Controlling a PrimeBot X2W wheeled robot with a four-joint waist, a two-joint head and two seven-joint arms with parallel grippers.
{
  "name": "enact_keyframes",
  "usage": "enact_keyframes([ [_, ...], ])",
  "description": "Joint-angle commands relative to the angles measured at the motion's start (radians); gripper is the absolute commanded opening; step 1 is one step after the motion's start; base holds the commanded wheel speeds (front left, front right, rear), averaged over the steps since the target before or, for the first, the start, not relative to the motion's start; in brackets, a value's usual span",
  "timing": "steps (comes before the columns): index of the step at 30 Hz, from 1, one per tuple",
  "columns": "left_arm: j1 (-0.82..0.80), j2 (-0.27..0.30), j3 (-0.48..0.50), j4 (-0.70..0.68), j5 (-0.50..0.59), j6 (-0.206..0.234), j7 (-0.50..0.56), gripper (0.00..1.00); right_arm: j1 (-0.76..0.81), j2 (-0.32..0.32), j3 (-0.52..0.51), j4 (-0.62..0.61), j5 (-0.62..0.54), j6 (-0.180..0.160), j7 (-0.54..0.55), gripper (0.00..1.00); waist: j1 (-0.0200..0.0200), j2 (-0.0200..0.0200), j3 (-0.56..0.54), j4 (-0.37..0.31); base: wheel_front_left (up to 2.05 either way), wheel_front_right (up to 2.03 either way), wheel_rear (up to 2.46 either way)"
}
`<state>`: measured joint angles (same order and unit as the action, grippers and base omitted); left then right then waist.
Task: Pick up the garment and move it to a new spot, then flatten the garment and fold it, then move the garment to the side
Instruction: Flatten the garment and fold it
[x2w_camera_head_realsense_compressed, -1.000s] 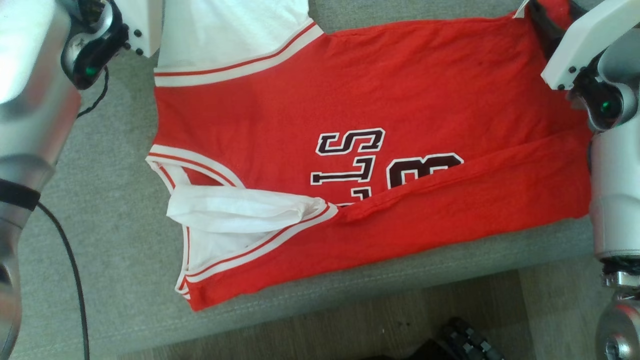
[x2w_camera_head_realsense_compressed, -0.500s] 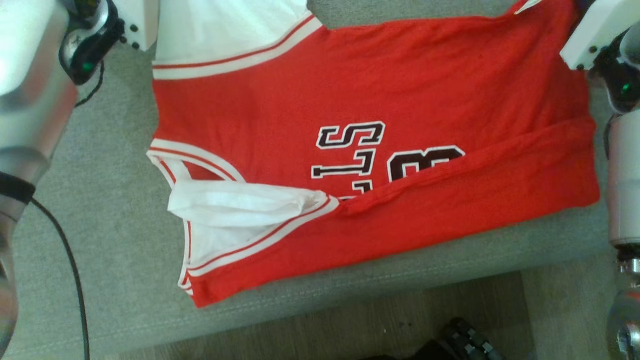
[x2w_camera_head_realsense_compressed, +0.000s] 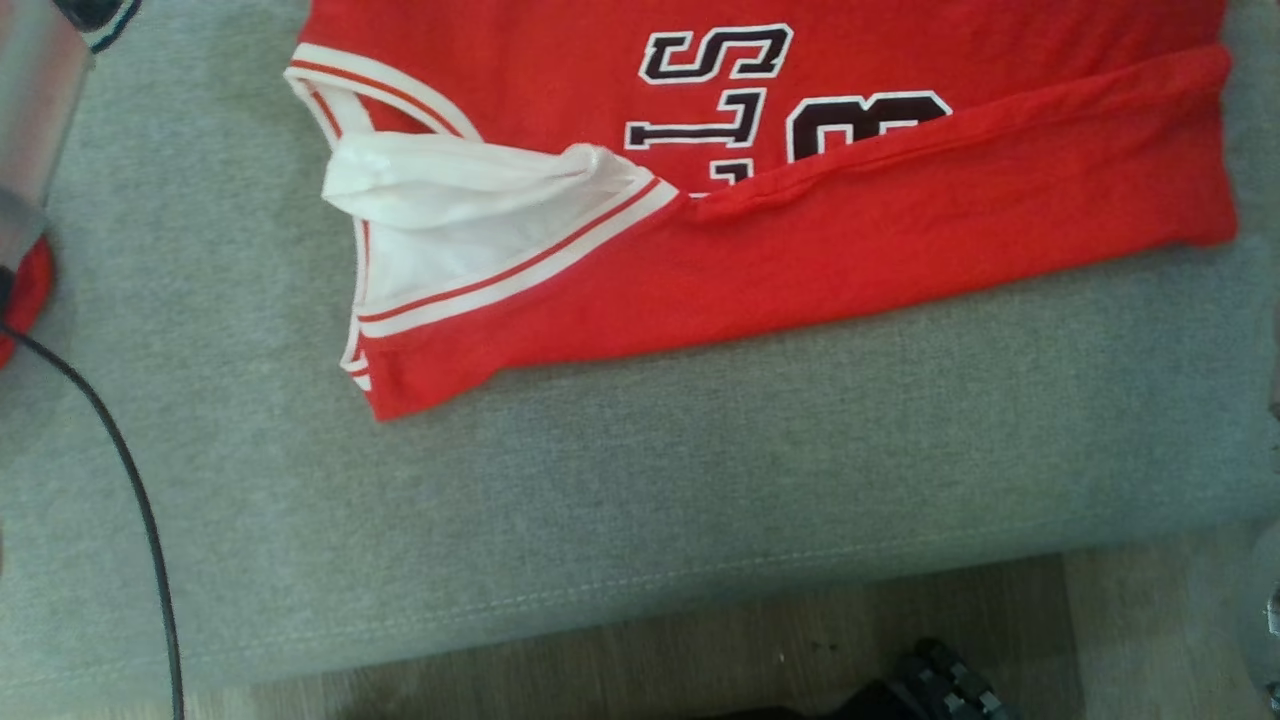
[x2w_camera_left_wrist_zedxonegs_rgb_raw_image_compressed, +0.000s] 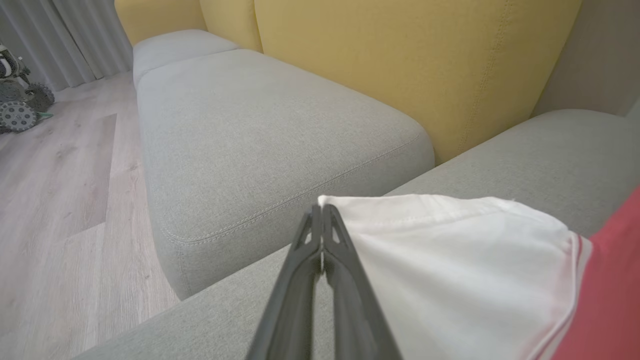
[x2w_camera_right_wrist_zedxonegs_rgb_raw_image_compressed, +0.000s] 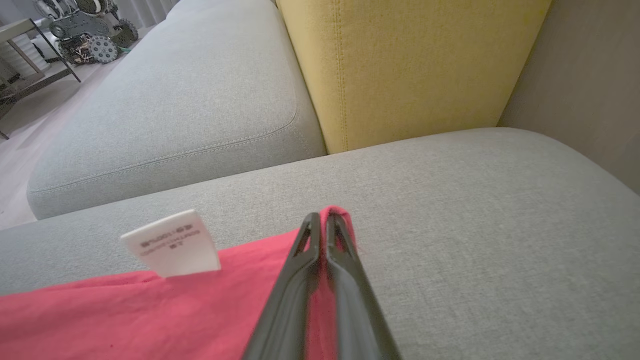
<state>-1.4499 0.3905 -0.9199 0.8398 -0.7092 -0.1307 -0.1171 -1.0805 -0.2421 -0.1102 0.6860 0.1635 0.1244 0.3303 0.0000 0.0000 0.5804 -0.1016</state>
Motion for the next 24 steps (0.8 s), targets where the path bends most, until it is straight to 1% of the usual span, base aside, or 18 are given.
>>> enact_keyframes([
  [1,-0.029,0.033,0.030,-0.024,-0.010,0.004,-0.012,0.00,-0.005,-0.004,0.013,-0.029,0.017,0.006,-0.003,0.00,0.0000,0.0000,-0.009,0.010,0.00,0.00,0.00],
  [4,0.015,0.045,0.017,-0.061,-0.032,0.002,-0.019,0.00,0.030,-0.019,0.041,-0.037,0.051,0.006,0.017,0.00,0.0000,0.0000,-0.026,0.027,0.00,0.00,0.00],
  [7,0.074,0.074,0.008,-0.119,-0.061,0.001,-0.017,0.00,0.081,-0.050,0.068,-0.060,0.101,0.006,0.050,0.00,0.0000,0.0000,-0.044,0.042,0.00,0.00,0.00],
  [12,0.168,0.153,-0.005,-0.248,-0.083,0.006,-0.008,0.00,0.165,-0.111,0.071,-0.119,0.153,0.006,0.091,0.00,0.0000,0.0000,-0.067,0.058,0.00,0.00,0.00],
  [15,0.237,0.198,-0.003,-0.343,-0.112,0.025,0.017,0.00,0.213,-0.135,0.058,-0.150,0.169,0.006,0.113,0.00,0.0000,0.0000,-0.076,0.065,0.00,0.00,0.00],
  [16,0.237,0.198,-0.003,-0.343,-0.112,0.025,0.017,0.00,0.213,-0.135,0.058,-0.150,0.169,0.006,0.113,0.00,0.0000,0.0000,-0.076,0.065,0.00,0.00,0.00],
  [20,0.334,0.258,-0.005,-0.492,-0.165,0.062,0.079,0.00,0.275,-0.153,0.054,-0.186,0.182,0.006,0.146,0.00,0.0000,0.0000,-0.083,0.076,0.00,0.00,0.00],
  [24,0.422,0.330,-0.016,-0.646,-0.192,0.115,0.136,0.00,0.326,-0.168,0.054,-0.226,0.195,0.006,0.174,0.00,0.0000,0.0000,-0.076,0.080,0.00,0.00,0.00],
])
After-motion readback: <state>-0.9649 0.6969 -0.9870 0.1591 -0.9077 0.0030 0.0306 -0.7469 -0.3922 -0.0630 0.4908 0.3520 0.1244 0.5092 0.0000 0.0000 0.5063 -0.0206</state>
